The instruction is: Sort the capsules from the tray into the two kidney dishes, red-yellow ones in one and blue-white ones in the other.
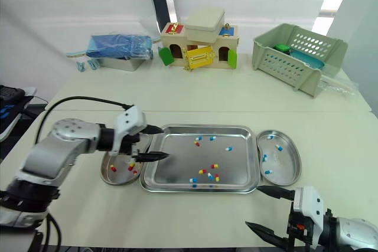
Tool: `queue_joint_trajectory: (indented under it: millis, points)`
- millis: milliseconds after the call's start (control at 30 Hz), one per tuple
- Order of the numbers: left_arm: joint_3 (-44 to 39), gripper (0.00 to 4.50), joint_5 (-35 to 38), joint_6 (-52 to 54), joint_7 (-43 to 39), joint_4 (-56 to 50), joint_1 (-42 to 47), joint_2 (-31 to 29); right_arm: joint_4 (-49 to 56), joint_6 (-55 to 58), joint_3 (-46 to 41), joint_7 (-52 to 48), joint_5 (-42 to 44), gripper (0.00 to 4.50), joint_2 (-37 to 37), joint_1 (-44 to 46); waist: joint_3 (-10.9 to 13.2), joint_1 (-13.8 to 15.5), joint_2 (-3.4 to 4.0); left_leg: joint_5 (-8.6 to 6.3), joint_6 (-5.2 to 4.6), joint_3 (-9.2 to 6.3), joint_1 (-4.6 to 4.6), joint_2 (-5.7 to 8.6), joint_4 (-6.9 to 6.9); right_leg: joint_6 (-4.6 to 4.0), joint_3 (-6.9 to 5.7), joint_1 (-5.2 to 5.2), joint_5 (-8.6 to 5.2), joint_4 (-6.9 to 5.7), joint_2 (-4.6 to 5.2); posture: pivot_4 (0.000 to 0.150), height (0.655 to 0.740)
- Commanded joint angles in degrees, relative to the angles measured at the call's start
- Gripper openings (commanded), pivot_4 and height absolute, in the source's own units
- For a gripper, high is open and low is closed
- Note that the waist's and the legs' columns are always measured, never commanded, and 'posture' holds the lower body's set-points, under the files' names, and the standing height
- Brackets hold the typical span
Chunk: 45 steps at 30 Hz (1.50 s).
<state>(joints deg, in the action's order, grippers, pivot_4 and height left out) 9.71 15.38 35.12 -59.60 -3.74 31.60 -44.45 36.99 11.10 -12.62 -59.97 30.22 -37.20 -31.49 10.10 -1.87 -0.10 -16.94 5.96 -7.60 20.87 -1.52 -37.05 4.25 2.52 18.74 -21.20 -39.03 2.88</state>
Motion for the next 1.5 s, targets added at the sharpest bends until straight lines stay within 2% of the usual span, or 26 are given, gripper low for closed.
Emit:
queue_joint_trajectory:
  millis: [33,300,467,700,1067,1500]
  points:
    - [-1.7,4.47,1.8,8.1,7.4,-5.4,0.3,5.2,2.2,-3.0,-0.1,1.3,-0.9,4.50,1.4,-2.8,0.0,-0.1,-0.01,0.00,0.00,0.00,0.01,0.00,0.00,0.00,0.00,0.00,0.00,0.01,0.00,0.150,0.7400]
    - [-5.2,4.47,3.1,23.0,24.4,-18.6,-5.7,16.0,2.2,-5.8,-0.3,2.0,-1.3,4.50,2.4,-6.0,0.0,0.0,-0.02,0.05,0.08,-0.03,-0.04,-0.01,-0.03,0.00,0.01,-0.06,0.00,-0.02,0.01,0.150,0.7400]
    - [-2.1,4.47,-2.2,22.7,35.3,-19.7,-8.5,22.0,0.8,-5.2,-0.8,2.3,0.0,4.50,2.2,-4.8,0.0,0.2,-0.05,0.05,0.09,-0.05,-0.05,0.02,-0.05,0.00,-0.01,-0.10,0.00,0.00,0.03,0.150,0.7400]
    - [1.5,4.47,-3.3,22.9,39.4,-19.4,-10.5,26.5,-2.9,-8.1,-1.4,3.1,0.1,4.50,4.0,-2.1,0.0,0.2,-0.06,0.07,0.13,-0.04,-0.07,0.03,-0.04,0.00,0.00,-0.12,0.00,0.02,0.04,0.150,0.7400]
    - [2.8,4.47,-4.8,22.8,42.1,-16.2,-9.0,28.4,-7.9,-17.6,-1.3,3.8,-1.2,4.50,10.3,-3.2,0.0,0.2,-0.05,0.10,0.19,-0.03,-0.07,0.05,-0.03,0.00,0.00,-0.12,0.00,0.03,0.08,0.150,0.7400]
    - [3.3,4.47,-5.6,22.9,43.1,-11.5,-6.8,30.4,-10.5,-19.8,-1.0,3.4,-1.4,4.50,9.5,-3.1,0.0,0.2,-0.04,0.11,0.21,-0.02,-0.08,0.07,-0.03,0.00,0.00,-0.13,0.00,0.03,0.09,0.150,0.7400]
